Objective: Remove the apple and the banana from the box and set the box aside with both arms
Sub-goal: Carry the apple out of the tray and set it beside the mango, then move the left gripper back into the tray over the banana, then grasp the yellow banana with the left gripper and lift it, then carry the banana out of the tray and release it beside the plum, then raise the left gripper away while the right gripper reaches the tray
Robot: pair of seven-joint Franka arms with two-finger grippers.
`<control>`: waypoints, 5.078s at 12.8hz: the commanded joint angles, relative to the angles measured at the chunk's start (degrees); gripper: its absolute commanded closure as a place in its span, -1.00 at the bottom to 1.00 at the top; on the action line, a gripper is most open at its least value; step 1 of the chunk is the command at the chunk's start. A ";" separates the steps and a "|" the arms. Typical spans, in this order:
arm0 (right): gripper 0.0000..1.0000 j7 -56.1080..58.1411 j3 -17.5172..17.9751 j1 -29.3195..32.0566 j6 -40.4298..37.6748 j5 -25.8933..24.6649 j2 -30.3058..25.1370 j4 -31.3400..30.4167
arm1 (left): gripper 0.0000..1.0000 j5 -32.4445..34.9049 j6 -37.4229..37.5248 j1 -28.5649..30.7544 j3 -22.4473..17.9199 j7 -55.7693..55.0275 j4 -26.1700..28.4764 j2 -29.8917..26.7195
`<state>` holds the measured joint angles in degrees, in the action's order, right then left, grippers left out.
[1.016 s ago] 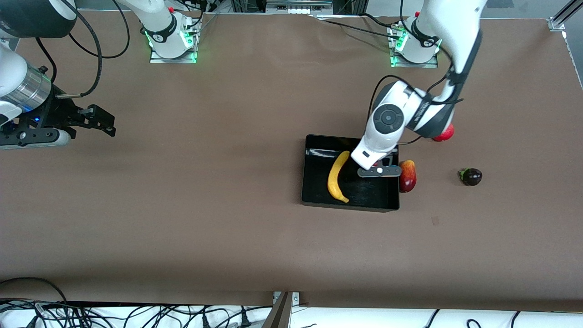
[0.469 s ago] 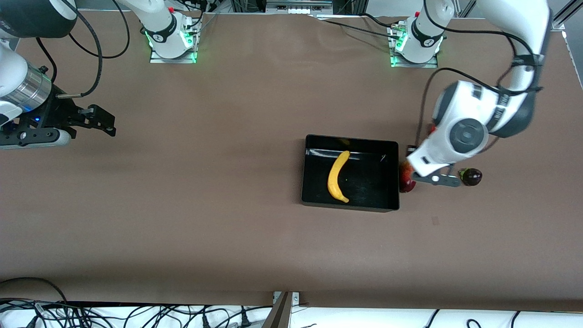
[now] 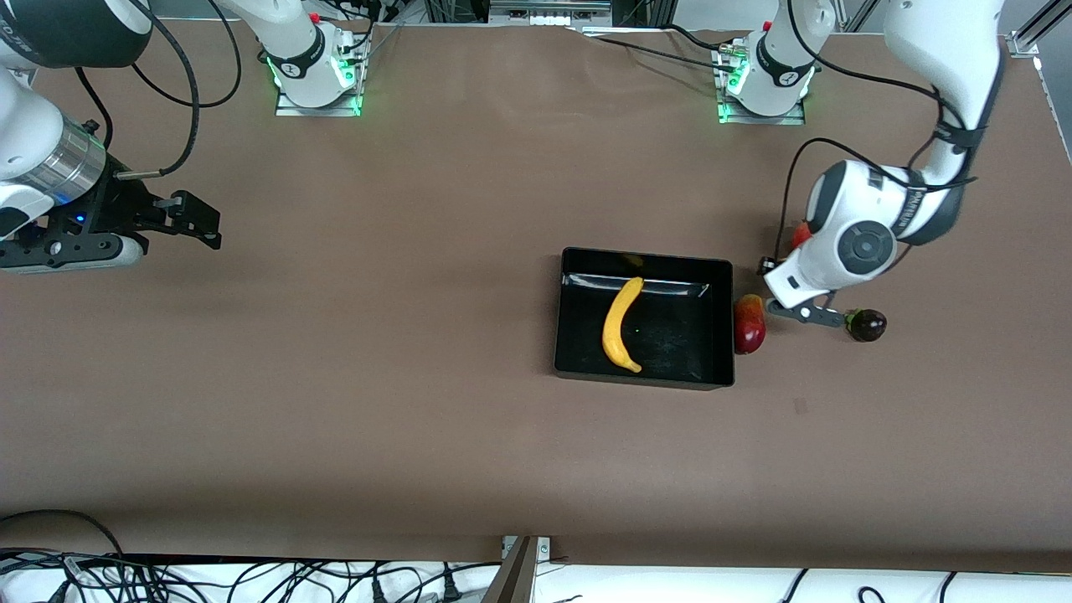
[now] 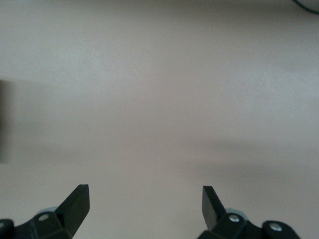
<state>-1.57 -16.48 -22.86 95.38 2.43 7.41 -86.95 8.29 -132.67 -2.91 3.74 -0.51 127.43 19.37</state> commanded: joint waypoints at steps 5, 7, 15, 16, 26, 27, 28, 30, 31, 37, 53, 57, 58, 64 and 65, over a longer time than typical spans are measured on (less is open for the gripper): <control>-1.00 -0.54 -0.39 0.27 -0.37 0.03 0.33 1.00 | -1.00 0.59 -0.94 1.77 0.83 2.53 0.29 -3.55; -1.00 -0.54 -0.48 0.44 -0.55 0.03 0.33 1.00 | -1.00 0.24 7.21 1.15 3.97 2.53 -9.16 -4.26; -1.00 -0.54 -0.48 0.44 -0.64 0.12 0.33 1.00 | -1.00 -6.98 18.26 -11.31 9.10 -21.35 -39.26 14.79; -1.00 -0.45 -0.48 0.44 -0.64 0.03 0.33 1.00 | -1.00 -6.89 14.15 -13.07 9.01 -22.86 -39.10 16.21; -1.00 -0.45 -0.57 0.44 -0.72 0.12 0.33 1.00 | -0.10 -5.57 -0.92 -15.72 8.92 -23.31 -30.05 21.58; -1.00 -0.54 -0.57 0.44 -0.72 0.12 0.33 1.00 | 0.33 -5.57 -0.92 -15.64 8.92 -23.31 -29.87 21.58; -1.00 -0.45 -0.57 0.44 -0.72 0.12 0.33 0.91 | 0.84 -5.57 -0.83 -15.55 8.75 -23.40 -29.87 21.50; -1.00 -0.54 -0.57 0.44 -0.72 0.12 0.33 0.91 | 1.00 -5.57 -0.48 -15.02 8.66 -23.14 -30.22 20.88; -1.00 -0.54 -0.57 0.44 -0.72 0.12 0.33 0.91 | 1.00 -5.65 -0.31 -14.93 8.57 -23.40 -30.74 20.18; -1.00 -0.45 -0.57 0.44 -0.72 0.12 0.33 0.91 | 1.00 -5.57 22.06 -11.78 7.08 -22.87 -43.11 13.50; -1.00 -0.54 -0.57 0.53 -0.81 0.12 0.33 0.91 | -0.57 -0.14 -0.30 15.04 7.07 17.91 -21.34 15.34; -1.00 -0.54 -0.57 0.53 -0.81 0.12 0.33 0.91 | -1.00 0.15 1.62 14.69 7.86 17.30 -22.49 11.41; -1.00 -0.54 -0.57 0.53 -0.81 0.12 0.33 0.91 | -1.00 0.15 4.50 14.51 7.95 17.21 -24.23 9.65; -1.00 0.43 -0.57 0.71 0.59 2.30 0.42 0.91 | -1.00 -0.29 42.02 11.96 9.45 4.84 -49.71 6.65; -1.00 0.52 -0.57 0.62 1.64 4.58 0.94 0.91 | -1.00 -0.38 44.41 11.96 9.97 3.60 -51.30 4.99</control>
<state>-1.66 -17.07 -22.54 96.03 4.01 7.56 -86.95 7.24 -93.38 9.65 13.18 6.47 80.51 25.21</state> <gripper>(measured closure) 0.000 0.000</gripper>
